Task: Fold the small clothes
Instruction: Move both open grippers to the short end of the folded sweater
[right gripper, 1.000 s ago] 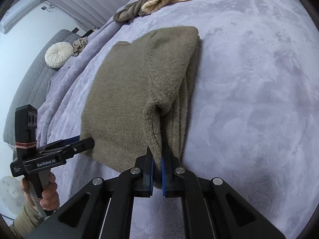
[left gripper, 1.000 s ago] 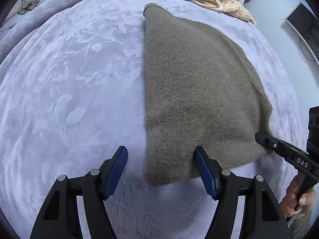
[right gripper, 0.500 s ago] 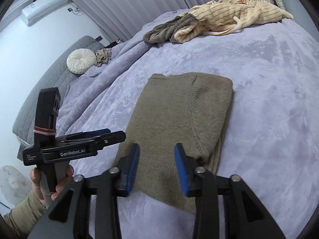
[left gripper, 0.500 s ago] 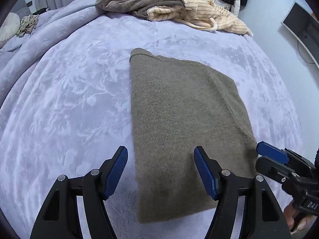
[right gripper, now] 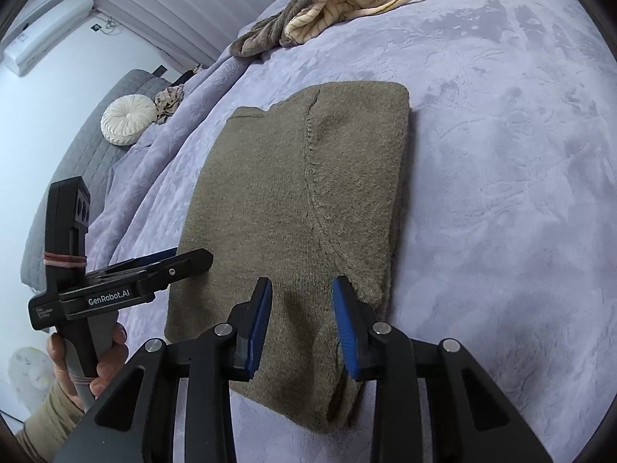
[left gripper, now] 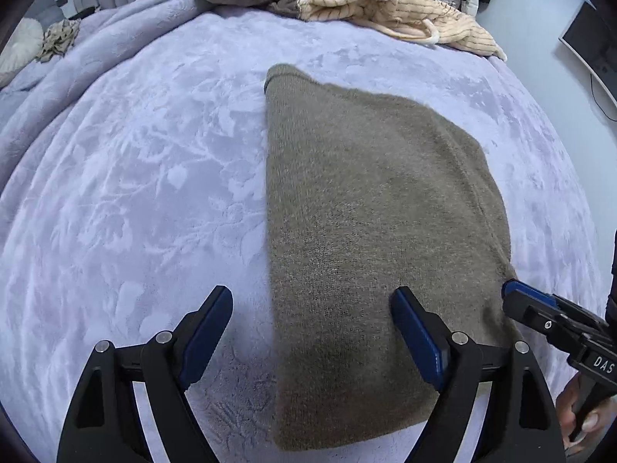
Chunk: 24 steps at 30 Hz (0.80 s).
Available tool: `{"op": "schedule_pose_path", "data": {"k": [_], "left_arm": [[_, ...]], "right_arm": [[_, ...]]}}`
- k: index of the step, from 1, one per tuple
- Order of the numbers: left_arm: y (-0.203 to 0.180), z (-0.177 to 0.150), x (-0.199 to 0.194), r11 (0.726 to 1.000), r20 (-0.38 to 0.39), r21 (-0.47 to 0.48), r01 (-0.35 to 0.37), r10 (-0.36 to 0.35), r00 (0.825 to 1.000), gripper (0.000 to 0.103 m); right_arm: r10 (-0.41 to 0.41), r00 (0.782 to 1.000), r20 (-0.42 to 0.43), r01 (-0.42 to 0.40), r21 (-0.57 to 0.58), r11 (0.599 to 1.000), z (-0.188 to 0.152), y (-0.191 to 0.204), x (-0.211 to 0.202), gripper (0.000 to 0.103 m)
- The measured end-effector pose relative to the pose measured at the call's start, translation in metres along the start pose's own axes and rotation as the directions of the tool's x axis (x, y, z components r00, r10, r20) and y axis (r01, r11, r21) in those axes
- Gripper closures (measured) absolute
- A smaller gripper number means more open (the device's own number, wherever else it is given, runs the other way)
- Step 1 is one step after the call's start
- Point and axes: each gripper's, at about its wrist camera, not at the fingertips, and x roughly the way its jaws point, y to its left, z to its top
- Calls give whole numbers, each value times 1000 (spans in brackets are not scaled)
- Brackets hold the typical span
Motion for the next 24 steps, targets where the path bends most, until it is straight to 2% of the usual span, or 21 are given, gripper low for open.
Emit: {"op": "schedule_pose_path", "data": {"k": [2, 4, 6, 9, 11, 13, 15, 16, 19, 21, 23, 24], "left_arm": [[-5, 3, -13, 999, 49, 31, -32, 30, 998, 17], [-9, 10, -19, 996, 89, 46, -78, 74, 993, 17], [-11, 18, -16, 990, 96, 50, -129, 124, 988, 17], [-8, 25, -1, 980, 61, 55, -191, 188, 980, 17], [-4, 27, 9, 980, 41, 53, -193, 191, 981, 17], [-1, 28, 17, 982, 31, 45, -183, 182, 983, 17], [-1, 29, 25, 983, 27, 52, -177, 175, 984, 17], [-1, 29, 31, 981, 18, 60, -182, 182, 983, 17], [5, 29, 46, 987, -20, 49, -153, 154, 988, 15], [12, 29, 52, 993, -31, 39, -110, 112, 993, 15], [17, 27, 57, 994, -35, 30, -101, 102, 994, 6], [19, 27, 56, 996, -34, 24, -90, 91, 995, 6]], "right_arm": [[-11, 999, 35, 12, -30, 999, 6, 12, -12, 56], [-56, 995, 77, 64, -99, 993, 12, 29, -23, 32], [-115, 988, 105, 131, -162, 978, 20, 43, -24, 31], [-205, 975, 90, 219, -212, 952, 33, 51, -9, 31], [-245, 967, 67, 254, -246, 935, 38, 54, 5, 31], [-320, 946, 51, 321, -285, 903, 42, 56, 21, 31], [-414, 910, 31, 403, -307, 862, 48, 51, 41, 31], [-423, 906, 15, 407, -303, 862, 50, 45, 47, 30], [-363, 931, -40, 346, -223, 911, 56, 23, 55, 27], [-352, 935, -43, 336, -210, 918, 56, 15, 57, 23], [-335, 941, -45, 320, -197, 927, 53, 6, 59, 20], [-320, 946, -52, 306, -178, 935, 52, 1, 59, 20]]}}
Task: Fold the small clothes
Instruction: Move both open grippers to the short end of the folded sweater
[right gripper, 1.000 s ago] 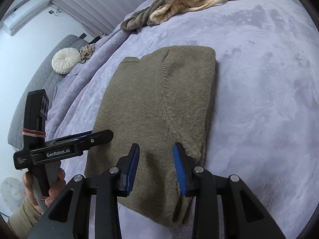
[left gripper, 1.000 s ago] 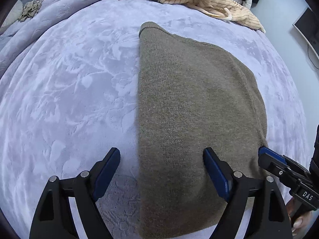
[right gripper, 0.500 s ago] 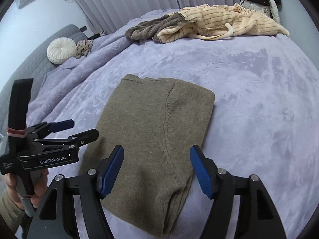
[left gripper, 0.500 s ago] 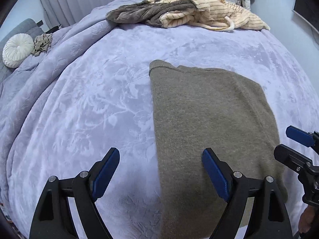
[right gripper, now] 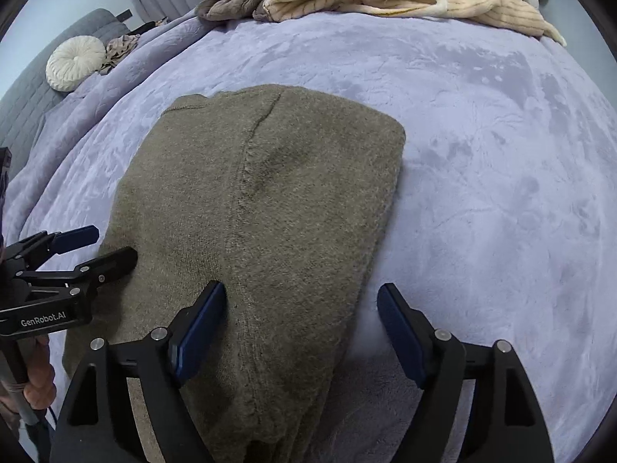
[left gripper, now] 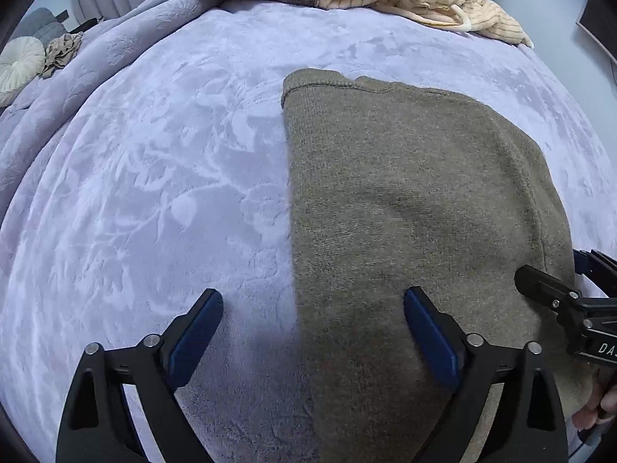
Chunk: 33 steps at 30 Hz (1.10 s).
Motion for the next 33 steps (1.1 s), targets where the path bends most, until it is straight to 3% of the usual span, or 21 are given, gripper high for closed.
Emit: {"op": "schedule_pose_path", "data": {"k": [3, 5, 6, 10, 12, 14, 17, 20, 24, 29, 33], "left_arm": [[15, 14, -16, 995, 6, -54, 86, -85, 996, 7], [25, 28, -29, 992, 68, -88, 93, -87, 994, 7], [28, 36, -28, 991, 62, -102, 87, -81, 995, 7], [23, 54, 9, 997, -62, -73, 17, -21, 998, 7], [19, 54, 19, 998, -91, -65, 6, -12, 996, 6], [24, 56, 15, 995, -97, -86, 39, -48, 994, 6], [41, 48, -10, 984, -68, -118, 131, -140, 988, 7], [55, 22, -38, 969, -32, -100, 227, -232, 972, 7], [55, 1, -37, 938, -66, -121, 324, -334, 940, 7], [21, 1, -2, 936, -151, -111, 333, -347, 925, 7], [18, -2, 16, 911, -161, -168, 377, -403, 901, 7]], "right_arm": [[19, 1000, -7, -19, 28, 999, 4, -2, -8, 19], [9, 999, 46, -10, 19, 1000, 12, 4, -22, 19], [3, 998, 67, -5, 16, 1000, 17, 6, -27, 19], [-85, 996, 32, 84, 17, 996, 42, 8, -9, 19], [-78, 997, -13, 78, 38, 996, 48, 3, 7, 19], [-71, 997, -42, 73, 48, 996, 51, 0, 14, 19], [-13, 1000, -27, 16, 99, 995, 47, -9, -8, 19], [70, 997, 37, -75, 139, 987, 26, -23, -43, 18], [122, 989, 86, -138, 214, 967, -11, -48, -70, 17], [186, 981, 56, -194, 235, 952, -21, -38, -50, 17], [226, 974, 14, -223, 218, 950, -11, -18, -20, 21]]}}
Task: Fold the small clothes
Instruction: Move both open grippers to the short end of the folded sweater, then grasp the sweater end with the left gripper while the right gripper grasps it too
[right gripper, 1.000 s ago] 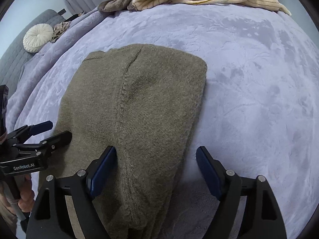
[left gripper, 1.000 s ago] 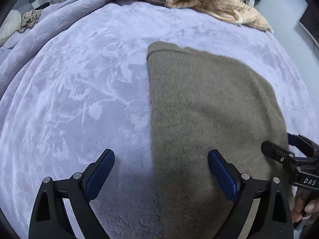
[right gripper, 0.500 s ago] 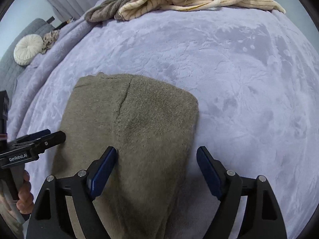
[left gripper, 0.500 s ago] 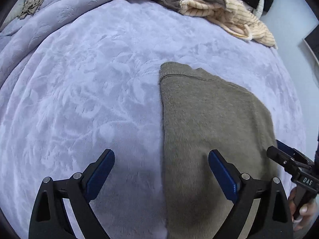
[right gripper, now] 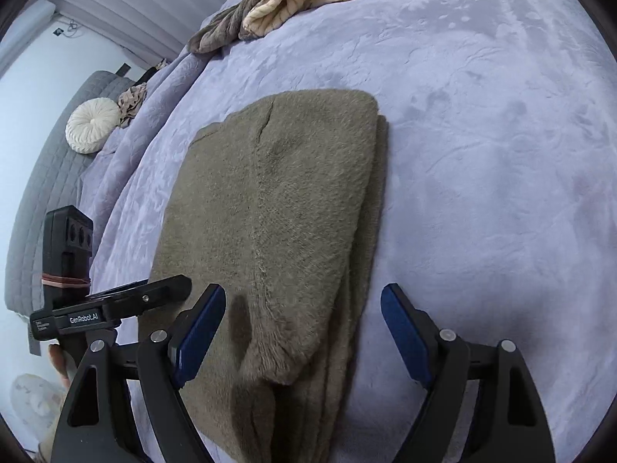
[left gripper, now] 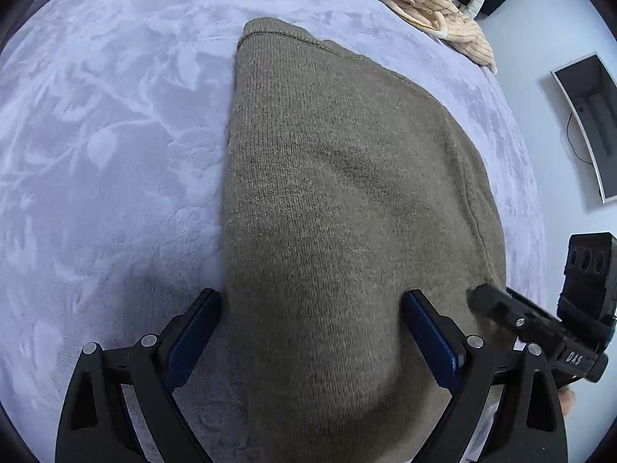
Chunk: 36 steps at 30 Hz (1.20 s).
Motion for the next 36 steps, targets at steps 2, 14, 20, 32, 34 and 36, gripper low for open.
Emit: {"op": "schedule_pose_path", "data": {"k": [2, 14, 20, 32, 34, 36], "left_arm": [[-4, 2, 4, 1000, 8, 12, -10, 10, 1000, 20], [-42, 1, -18, 977, 62, 158, -140, 132, 989, 55], [-48, -10, -39, 967, 98, 185, -173, 157, 983, 55], [-33, -48, -78, 965, 119, 172, -200, 182, 976, 55], [-28, -55, -85, 964, 114, 170, -206, 188, 975, 55], [-23, -61, -92, 964, 112, 165, -210, 194, 975, 55]], "right_arm": [[3, 999, -40, -4, -22, 1000, 3, 5, 20, 29], [-51, 999, -15, 49, -98, 994, 11, 36, 16, 66], [-91, 996, 19, 93, -134, 987, 6, 54, 1, 67], [-104, 994, 40, 110, -198, 974, -26, 96, -13, 67], [-108, 993, 43, 114, -213, 970, -34, 106, -14, 67], [-110, 993, 46, 117, -223, 968, -40, 114, -14, 67]]}}
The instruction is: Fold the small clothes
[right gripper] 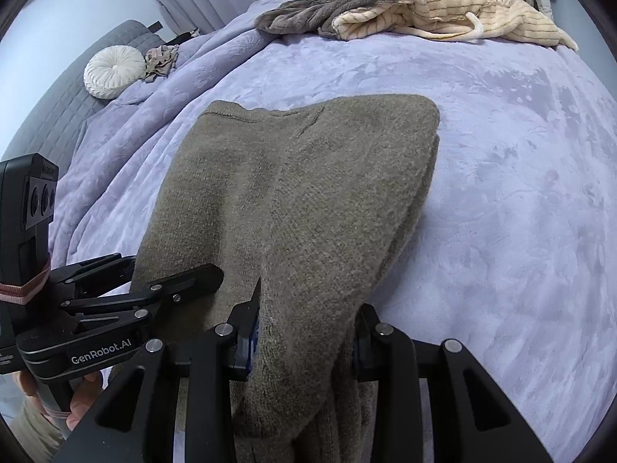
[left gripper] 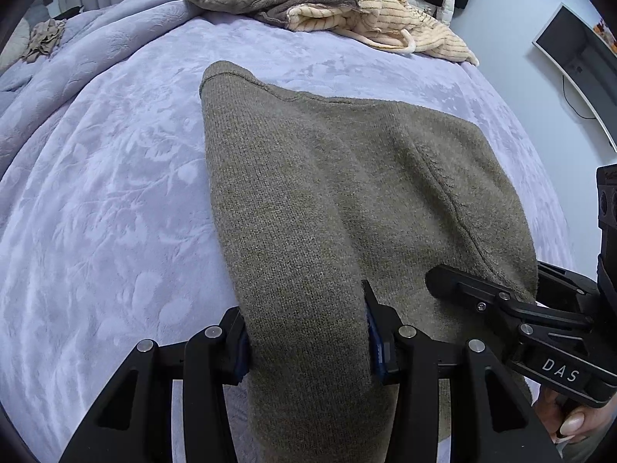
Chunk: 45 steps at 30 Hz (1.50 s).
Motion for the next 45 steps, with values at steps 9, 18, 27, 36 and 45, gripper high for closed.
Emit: {"op": "schedule_pose_path", "data": {"k": [9, 18, 27, 36, 45], "left_arm": [[19, -31, -25, 1000, 3, -11, -17, 17, 1000, 55], [34, -64, -47, 999, 11, -35, -22, 22, 1000, 55], [39, -90, -65, 999, 16, -45, -23, 23, 1000, 55], [41, -110, -81, 999, 24, -42, -20, 21, 999, 55], [38, -124, -94, 999, 24, -34, -18, 18, 1000, 55]], "right_arm": [[-5, 1000, 5, 5, -31, 1000, -23, 39, -7, 67], [-13, 1000, 5, 13, -72, 997, -48, 72, -14, 67], [-15, 1000, 9, 16, -97, 995, -71, 94, -22, 67], [-6, 1000, 19, 8, -101, 995, -91, 105, -34, 67], [1, 1000, 26, 2, -103, 995, -108, 112, -45, 67]]}}
